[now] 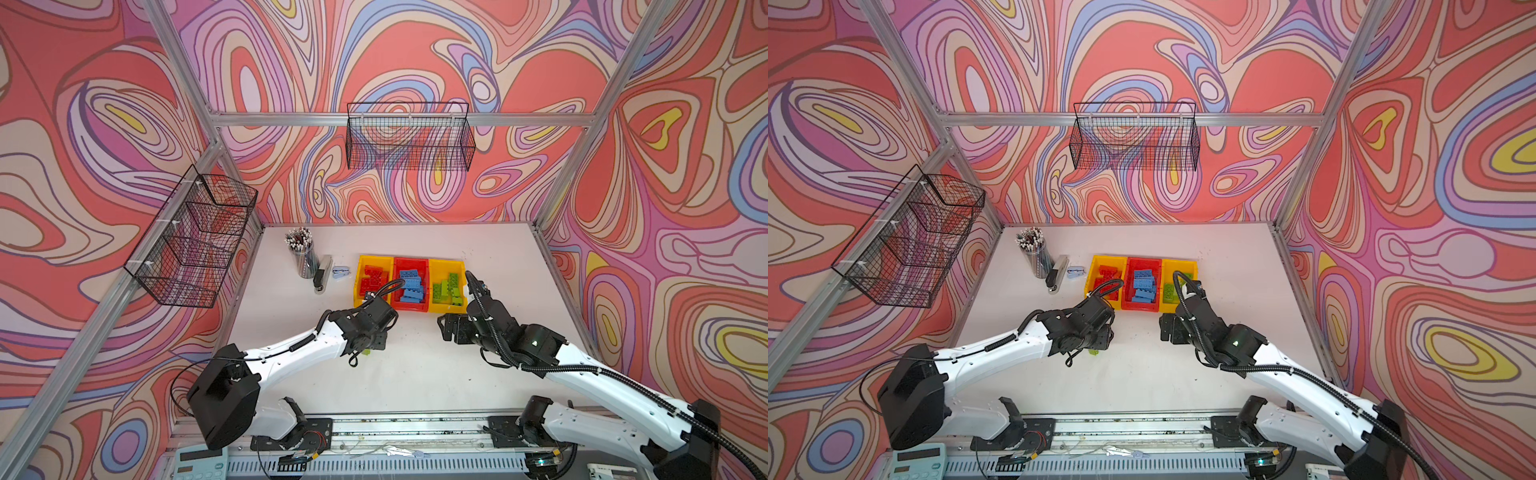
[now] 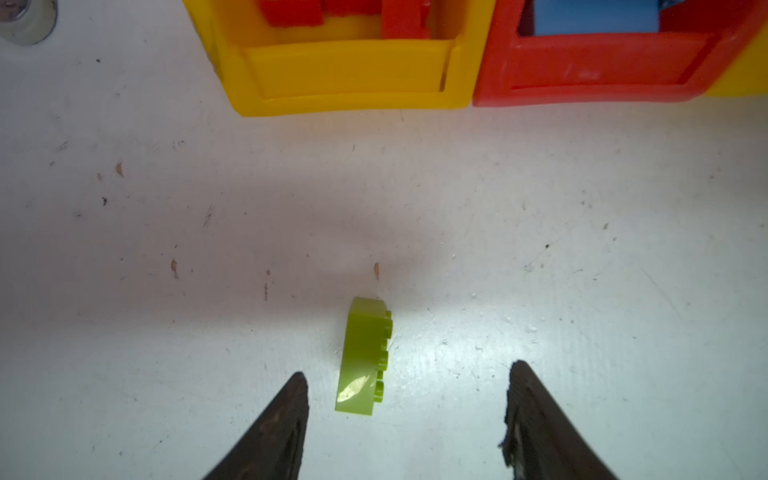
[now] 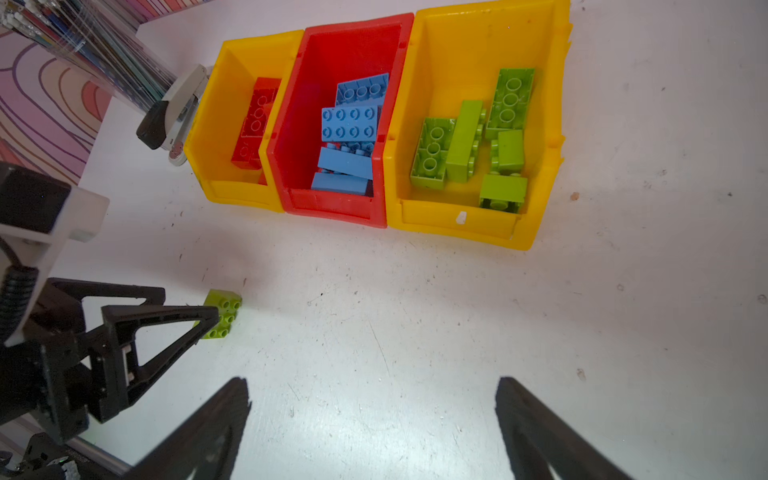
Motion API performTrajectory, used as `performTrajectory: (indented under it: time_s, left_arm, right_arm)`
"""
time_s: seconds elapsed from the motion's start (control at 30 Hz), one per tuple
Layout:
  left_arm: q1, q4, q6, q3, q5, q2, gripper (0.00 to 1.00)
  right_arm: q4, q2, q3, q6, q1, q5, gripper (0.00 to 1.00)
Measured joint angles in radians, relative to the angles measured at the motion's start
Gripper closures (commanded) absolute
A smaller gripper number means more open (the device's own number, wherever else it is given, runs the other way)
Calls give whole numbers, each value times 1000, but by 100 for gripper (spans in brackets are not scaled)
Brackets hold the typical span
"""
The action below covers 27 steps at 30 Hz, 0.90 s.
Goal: Sort the legos into containers by color
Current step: 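Move the left gripper back to the last lime-green brick, then close the left gripper on the last lime-green brick and lift it, then carry the lime-green brick to the far yellow bin and release it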
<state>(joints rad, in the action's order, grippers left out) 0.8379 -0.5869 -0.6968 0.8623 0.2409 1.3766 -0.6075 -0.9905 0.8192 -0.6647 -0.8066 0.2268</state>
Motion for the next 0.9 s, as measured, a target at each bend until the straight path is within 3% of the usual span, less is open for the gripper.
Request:
performTrajectory:
  time_s: [0.17, 0.53, 0.6, 0.77, 0.9]
  left_arm:
    - [-17, 28, 6, -40, 1, 6, 39]
    - [-79, 113, 16, -86, -58, 98, 60]
    - [-79, 117, 16, -87, -62, 105, 66]
    - [-79, 120, 13, -86, -69, 125, 93]
    - [-79, 114, 12, -57, -77, 137, 99]
  right_arm:
    - [9, -7, 13, -11, -8, -10, 3]
    - [-12, 14, 21, -38, -19, 0, 3]
    - [-13, 15, 21, -37, -19, 2, 3]
    - [-14, 15, 21, -37, -19, 8, 3]
    - [-13, 37, 14, -37, -19, 19, 3]
